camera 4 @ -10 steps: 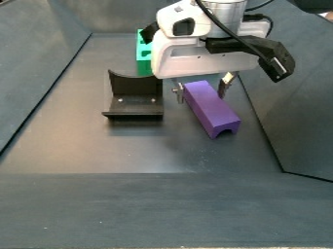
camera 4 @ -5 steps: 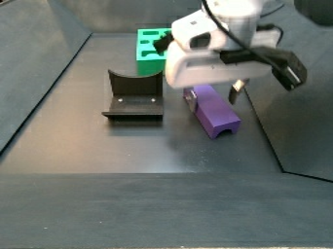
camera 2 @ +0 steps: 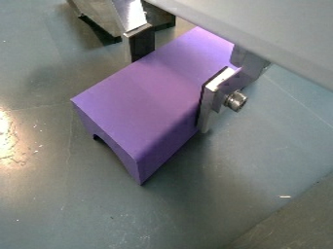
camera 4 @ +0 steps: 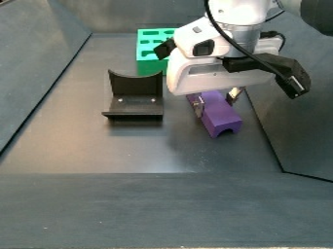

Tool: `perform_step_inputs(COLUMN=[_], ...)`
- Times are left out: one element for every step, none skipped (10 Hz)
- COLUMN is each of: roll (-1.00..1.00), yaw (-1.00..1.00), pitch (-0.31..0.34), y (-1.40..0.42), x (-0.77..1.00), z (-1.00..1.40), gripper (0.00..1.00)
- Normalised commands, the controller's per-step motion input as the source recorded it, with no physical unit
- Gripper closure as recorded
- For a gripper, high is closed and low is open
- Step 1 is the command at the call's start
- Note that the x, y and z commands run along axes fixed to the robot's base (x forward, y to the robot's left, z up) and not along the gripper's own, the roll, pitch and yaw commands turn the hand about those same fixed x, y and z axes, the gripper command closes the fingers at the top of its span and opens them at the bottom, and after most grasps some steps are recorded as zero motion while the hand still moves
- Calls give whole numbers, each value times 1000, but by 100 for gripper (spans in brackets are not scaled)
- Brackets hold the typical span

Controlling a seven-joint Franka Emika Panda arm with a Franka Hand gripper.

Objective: Pick up the arch object. Move up. Place the arch object on the fixture. Regrasp the arch object. Rotate the arch object. Move to above the board. Insert the arch object.
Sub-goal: Pick up the arch object.

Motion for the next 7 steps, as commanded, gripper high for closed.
perform_step_inputs(roll=[0, 0, 0, 0, 0, 0, 0], yaw=[0, 0, 0, 0, 0, 0, 0], pitch=[0, 0, 0, 0, 0, 0, 0], y=[0, 0, 0, 0, 0, 0, 0], x=[0, 0, 0, 0, 0, 0, 0], z=[0, 0, 0, 0, 0, 0, 0], gripper=[100, 100, 100, 100, 100, 100, 100])
